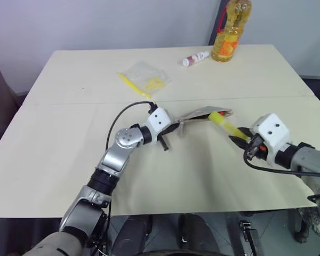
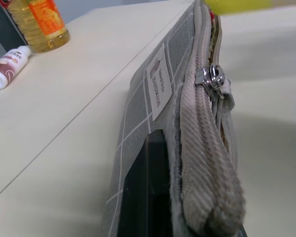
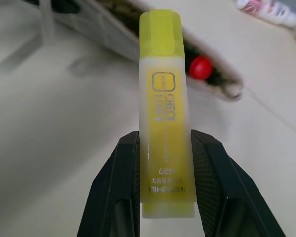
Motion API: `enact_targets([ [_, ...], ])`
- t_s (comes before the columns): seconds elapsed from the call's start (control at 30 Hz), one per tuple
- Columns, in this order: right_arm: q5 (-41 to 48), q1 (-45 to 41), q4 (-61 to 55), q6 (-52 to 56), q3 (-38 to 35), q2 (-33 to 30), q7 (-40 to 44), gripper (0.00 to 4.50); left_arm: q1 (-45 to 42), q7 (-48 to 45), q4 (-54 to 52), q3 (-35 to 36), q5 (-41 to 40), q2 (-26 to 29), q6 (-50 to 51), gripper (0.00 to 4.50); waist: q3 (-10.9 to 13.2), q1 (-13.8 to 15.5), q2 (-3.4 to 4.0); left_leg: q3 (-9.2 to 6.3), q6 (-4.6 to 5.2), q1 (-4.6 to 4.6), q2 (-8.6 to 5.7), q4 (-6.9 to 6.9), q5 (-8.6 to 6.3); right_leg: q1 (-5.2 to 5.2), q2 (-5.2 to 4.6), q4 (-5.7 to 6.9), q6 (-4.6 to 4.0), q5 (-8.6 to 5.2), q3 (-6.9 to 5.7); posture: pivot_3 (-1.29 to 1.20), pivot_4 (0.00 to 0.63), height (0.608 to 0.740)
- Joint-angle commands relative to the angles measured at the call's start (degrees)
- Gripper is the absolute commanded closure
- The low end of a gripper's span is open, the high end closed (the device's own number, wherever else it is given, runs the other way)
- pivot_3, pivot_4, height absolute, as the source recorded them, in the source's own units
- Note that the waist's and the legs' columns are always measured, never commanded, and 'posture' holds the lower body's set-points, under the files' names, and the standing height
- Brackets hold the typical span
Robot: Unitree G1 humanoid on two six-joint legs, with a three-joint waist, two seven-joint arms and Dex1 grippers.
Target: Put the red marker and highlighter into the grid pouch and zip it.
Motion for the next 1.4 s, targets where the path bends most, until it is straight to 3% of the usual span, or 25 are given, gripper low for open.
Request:
enact_targets([
  [0.03,0.2,-0.5,-1.6,-1.3,-0.6,-0.6,-0.1,3.63,-0.2,0.2,-2.5,1.1,-0.5,-0.1,-0.1,4.5,0.0,0.0,0.0,0.0,0.0,0.0,0.0,0.0,0.0,0.0,0.0,0.0,0.0,0.0,0.0,0.0,0.15,0.74],
  [0.47,-2.0,-0.6,0.6,-2.0,1.9,-4.2,0.5,3.63,0.9,-4.1,-5.8,-0.6,-0.5,1.2,-3.5,4.5,0.0,0.0,0.0,0.0,0.0,0.0,0.0,0.0,0.0,0.0,-0.01,-0.01,-0.03,-0.01,0.0,0.0,0.15,0.74],
  [0.8,-11.7,-2.2,0.2,-12.1,11.2,-20.3,8.4,3.63,0.6,-8.9,-5.8,-4.0,2.0,4.1,-7.6,4.5,0.0,-0.1,0.0,0.01,-0.01,-0.01,0.01,-0.01,-0.01,0.0,-0.02,-0.06,-0.2,-0.11,-0.01,0.0,0.15,0.74],
  [1.0,-16.9,-12.0,0.8,-14.9,22.4,-17.1,9.5,3.63,1.6,-11.0,-8.3,-5.6,2.2,4.4,-6.7,4.5,0.0,-0.2,-0.03,0.01,-0.01,-0.03,0.01,-0.01,-0.01,-0.03,-0.03,-0.07,-0.2,-0.11,0.0,0.0,0.15,0.74],
  [1.1,-17.5,-15.0,1.9,-13.4,24.2,-14.9,10.0,3.63,2.1,-10.8,-9.1,-5.3,2.1,4.3,-5.8,4.5,0.0,-0.1,-0.03,0.0,-0.01,-0.05,0.01,-0.01,-0.01,-0.06,-0.03,-0.06,-0.2,-0.11,0.01,0.0,0.15,0.74],
  [1.27,-14.8,-16.3,2.3,-10.5,20.5,-12.7,10.9,1.36,3.2,-9.6,-10.4,-3.3,0.3,3.8,-1.3,4.5,0.0,0.1,-0.06,-0.01,0.0,-0.16,-0.02,0.02,0.0,-0.12,-0.04,-0.07,-0.07,-0.03,0.0,0.0,0.15,0.74],
  [1.33,-10.5,-16.4,1.5,-7.4,15.2,-10.6,10.9,0.42,3.2,-7.9,-10.8,-1.4,-1.4,2.8,2.3,4.5,0.0,0.0,-0.06,-0.02,0.01,-0.17,-0.02,0.02,-0.01,-0.12,-0.04,-0.08,-0.05,-0.02,0.01,0.0,0.15,0.74],
  [1.4,-5.6,-16.4,0.6,-4.4,9.4,-9.0,11.8,0.42,2.8,-5.8,-11.1,0.7,-3.3,1.4,6.2,4.5,0.0,0.1,-0.06,-0.03,0.01,-0.17,-0.01,0.03,-0.01,-0.14,-0.03,-0.04,-0.03,-0.01,0.01,0.0,0.15,0.74],
])
